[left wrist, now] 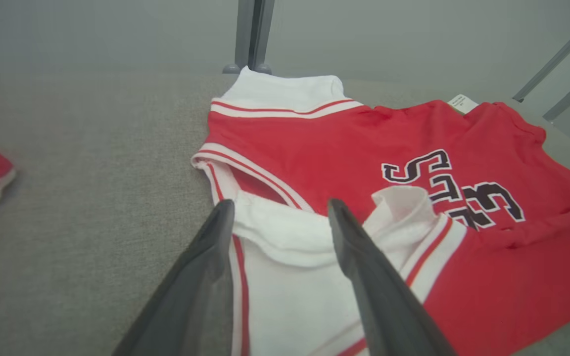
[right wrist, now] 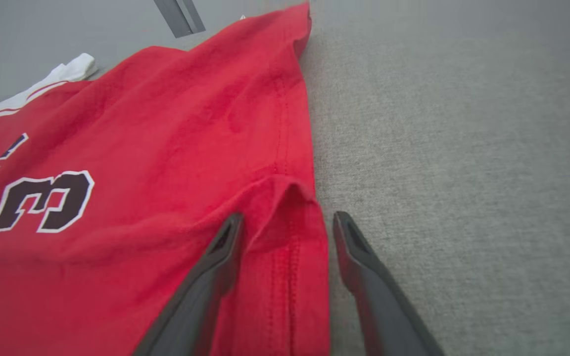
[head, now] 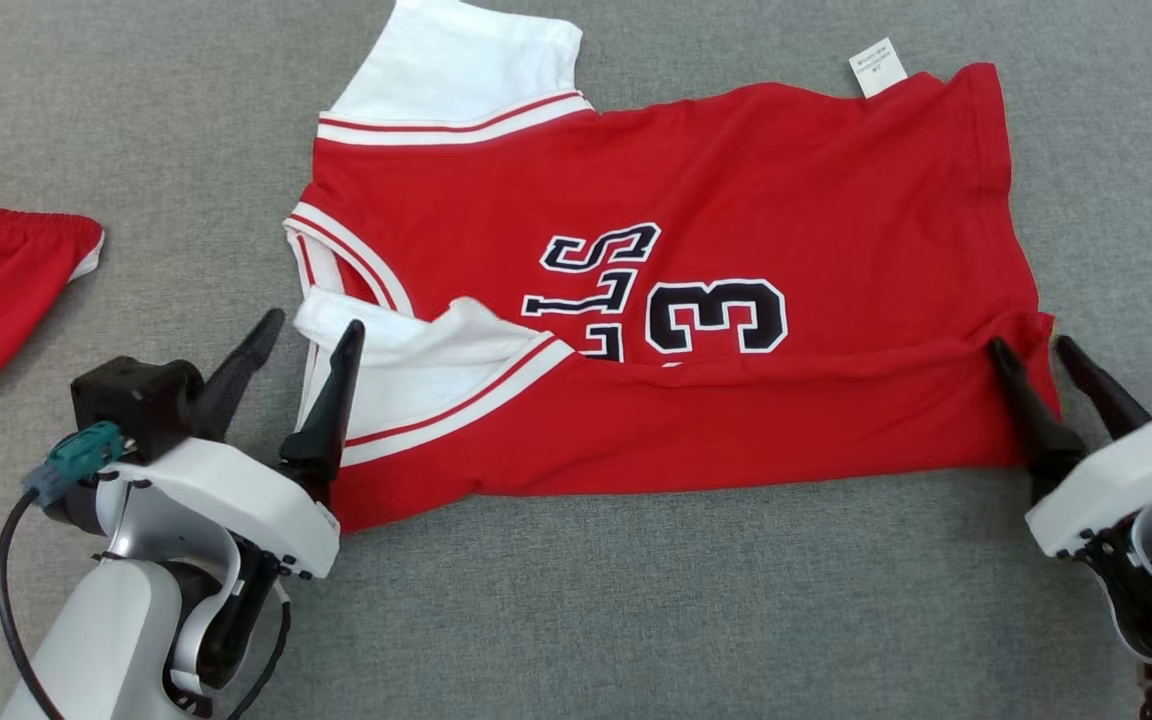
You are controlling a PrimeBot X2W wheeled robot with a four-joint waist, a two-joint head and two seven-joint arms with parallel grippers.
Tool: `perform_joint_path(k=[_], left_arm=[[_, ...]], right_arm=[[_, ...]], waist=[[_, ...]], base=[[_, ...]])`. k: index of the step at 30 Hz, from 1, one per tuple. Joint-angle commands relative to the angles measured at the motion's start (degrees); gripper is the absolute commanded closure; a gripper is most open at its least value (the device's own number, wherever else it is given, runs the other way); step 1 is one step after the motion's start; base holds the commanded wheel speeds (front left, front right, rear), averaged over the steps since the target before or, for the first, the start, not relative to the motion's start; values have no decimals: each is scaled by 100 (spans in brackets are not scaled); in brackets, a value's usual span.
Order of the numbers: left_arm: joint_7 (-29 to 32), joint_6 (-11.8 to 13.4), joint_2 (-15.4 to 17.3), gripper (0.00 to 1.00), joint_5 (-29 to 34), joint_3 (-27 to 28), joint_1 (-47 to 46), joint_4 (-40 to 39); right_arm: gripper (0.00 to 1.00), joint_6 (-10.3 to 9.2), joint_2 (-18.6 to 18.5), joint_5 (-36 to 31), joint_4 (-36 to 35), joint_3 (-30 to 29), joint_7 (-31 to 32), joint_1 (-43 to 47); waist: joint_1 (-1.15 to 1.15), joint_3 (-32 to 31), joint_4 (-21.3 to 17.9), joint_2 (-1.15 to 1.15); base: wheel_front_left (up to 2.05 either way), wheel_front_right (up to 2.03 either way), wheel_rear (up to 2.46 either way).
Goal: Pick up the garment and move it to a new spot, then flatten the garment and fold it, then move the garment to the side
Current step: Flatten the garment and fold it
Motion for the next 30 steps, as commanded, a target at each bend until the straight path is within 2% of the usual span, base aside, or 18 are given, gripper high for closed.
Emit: perform_joint_path(k=[1,8,13,17,24,30], left_arm=[[-112,48,-16,0,63,50,1,-25],[-1082,504,-95,0,493,315,251,-274],[-1587,902,-115,0,842,452,579,-610],[-1736,1153,-87,0,1083,455,853,-823],[-1679,1419,-17,0,1339,316,1431,-879],[-1645,1414,-12,0,1316,242,1617,-785]], right_arm=[[0,-1,15,68,-23,-84,-103,140],[0,0,334,-133,-737,-669,-761,672],[0,0,630,-792,-1376,-996,-1314,994],[0,0,830,-1338,-1795,-987,-1647,1199],[0,0,1027,-1838,-2047,-858,-1646,1741],[0,0,1090,-1962,-2053,-776,-1566,2043]], waist=[[0,-33,27,0],[0,-222,41,0],[0,-451,-26,0],[0,-666,-57,0],[0,-1191,-77,0],[0,-1434,-30,0]], base=[[0,0,0],[0,0,0],[0,0,0],[0,0,0],[0,0,0],[0,0,0]])
